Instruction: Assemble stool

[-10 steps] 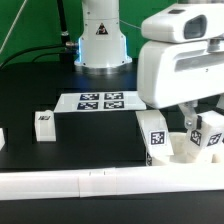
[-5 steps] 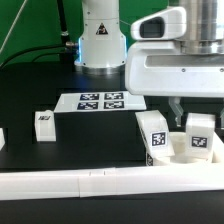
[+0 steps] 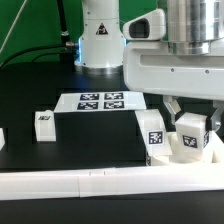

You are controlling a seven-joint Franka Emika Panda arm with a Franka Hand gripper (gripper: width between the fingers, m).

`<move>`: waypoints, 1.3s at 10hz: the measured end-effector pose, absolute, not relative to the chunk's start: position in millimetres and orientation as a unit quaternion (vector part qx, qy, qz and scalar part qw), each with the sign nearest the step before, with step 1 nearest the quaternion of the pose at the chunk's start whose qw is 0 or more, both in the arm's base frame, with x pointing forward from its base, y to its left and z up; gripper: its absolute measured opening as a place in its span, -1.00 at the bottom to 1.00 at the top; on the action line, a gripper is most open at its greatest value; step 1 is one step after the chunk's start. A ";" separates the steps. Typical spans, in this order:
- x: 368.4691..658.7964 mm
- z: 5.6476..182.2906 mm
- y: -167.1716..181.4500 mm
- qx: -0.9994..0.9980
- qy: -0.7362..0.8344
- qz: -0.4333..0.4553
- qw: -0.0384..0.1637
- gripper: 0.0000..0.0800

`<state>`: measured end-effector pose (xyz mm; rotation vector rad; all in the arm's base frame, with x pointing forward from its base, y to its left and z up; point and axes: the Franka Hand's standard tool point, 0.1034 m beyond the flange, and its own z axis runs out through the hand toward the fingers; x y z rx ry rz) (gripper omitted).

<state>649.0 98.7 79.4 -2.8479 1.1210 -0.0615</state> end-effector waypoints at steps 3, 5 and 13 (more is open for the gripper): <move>643.6 77.9 99.7 -0.813 0.580 -0.005 0.053 -0.16; 639.9 77.1 102.3 -0.694 0.715 0.009 0.084 -0.16; 639.4 76.2 108.0 -0.433 0.892 0.036 0.129 -0.16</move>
Offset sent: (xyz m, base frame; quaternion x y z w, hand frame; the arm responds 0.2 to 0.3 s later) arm -0.0135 0.0195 -0.0032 0.0526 -0.0007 0.5563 0.8293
